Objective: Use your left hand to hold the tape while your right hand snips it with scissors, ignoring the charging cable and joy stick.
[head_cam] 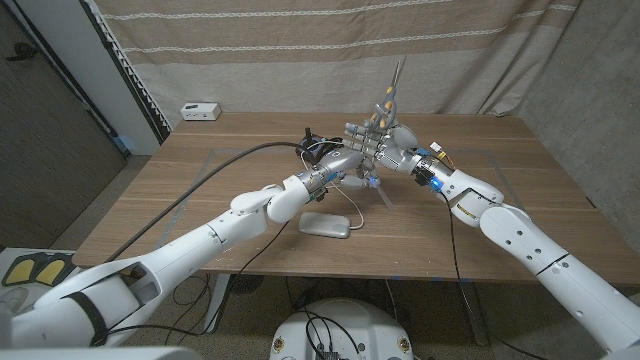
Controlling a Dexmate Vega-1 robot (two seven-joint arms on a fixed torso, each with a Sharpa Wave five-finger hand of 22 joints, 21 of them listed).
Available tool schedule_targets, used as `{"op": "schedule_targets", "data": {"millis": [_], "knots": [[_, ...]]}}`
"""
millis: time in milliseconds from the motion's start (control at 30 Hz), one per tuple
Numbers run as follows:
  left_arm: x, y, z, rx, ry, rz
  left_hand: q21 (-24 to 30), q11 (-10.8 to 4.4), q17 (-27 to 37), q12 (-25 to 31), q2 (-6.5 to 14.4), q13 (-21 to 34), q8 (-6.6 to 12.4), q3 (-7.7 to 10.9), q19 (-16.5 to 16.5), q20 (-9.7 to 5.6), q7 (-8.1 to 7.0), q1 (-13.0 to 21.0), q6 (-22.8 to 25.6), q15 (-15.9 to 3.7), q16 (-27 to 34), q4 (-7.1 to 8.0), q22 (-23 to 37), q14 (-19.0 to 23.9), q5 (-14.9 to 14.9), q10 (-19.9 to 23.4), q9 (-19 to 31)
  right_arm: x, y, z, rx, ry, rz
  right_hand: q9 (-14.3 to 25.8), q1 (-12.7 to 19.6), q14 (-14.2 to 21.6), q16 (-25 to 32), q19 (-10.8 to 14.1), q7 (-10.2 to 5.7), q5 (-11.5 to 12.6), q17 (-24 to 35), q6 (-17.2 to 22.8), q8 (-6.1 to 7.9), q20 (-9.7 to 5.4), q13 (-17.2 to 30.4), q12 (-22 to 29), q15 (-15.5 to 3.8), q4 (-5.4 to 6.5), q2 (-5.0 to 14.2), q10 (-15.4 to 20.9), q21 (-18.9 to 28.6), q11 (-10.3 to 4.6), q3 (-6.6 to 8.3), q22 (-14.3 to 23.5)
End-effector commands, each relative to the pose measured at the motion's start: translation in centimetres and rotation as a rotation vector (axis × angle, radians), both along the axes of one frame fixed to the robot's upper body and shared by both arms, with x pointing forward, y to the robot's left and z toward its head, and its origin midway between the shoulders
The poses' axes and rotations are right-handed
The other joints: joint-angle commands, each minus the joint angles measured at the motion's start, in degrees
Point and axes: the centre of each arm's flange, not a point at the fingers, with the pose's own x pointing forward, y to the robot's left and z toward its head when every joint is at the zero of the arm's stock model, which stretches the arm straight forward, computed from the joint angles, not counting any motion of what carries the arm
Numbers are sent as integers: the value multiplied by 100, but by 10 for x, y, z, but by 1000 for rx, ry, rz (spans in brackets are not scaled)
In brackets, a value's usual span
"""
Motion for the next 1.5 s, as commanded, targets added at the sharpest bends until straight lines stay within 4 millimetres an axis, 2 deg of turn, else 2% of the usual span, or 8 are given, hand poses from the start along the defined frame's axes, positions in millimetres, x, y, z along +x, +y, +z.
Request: {"op": "schedule_targets", "data": {"millis": [33, 733, 1500], "knots": [[-1, 9, 18, -75, 48, 12, 39, 125, 20, 13, 3, 1517, -15, -18, -47, -682, 47, 53, -15, -20, -25, 13, 21, 42, 25, 370, 4, -1, 0, -2, 9, -15, 1, 12, 7, 62, -28, 38, -12, -9, 23, 5, 34, 31, 16, -33, -9, -25, 30, 36, -28, 8, -7, 16], [4, 18, 25, -100, 62, 50, 113, 122, 25, -16, 6, 1519, -34, -28, -104, -685, 33, 65, -35, -20, -55, 17, 72, 39, 30, 360, -8, -8, -7, -3, 13, -30, -5, -9, 16, 63, -56, 65, 0, -21, 25, 4, 41, 31, 23, -47, 0, -42, 30, 40, -83, 25, 2, 17], [8, 22, 46, -182, 87, 35, 196, 122, 31, -30, 8, 1538, -53, -41, -152, -683, 55, 70, -56, -20, -85, 25, 122, 39, 36, 361, -16, -12, -13, -5, 3, -24, -2, -15, 26, 56, -87, 74, 12, -30, 27, 11, 59, 33, 29, -75, 19, -57, 37, 13, -148, 51, 14, 17]]}}
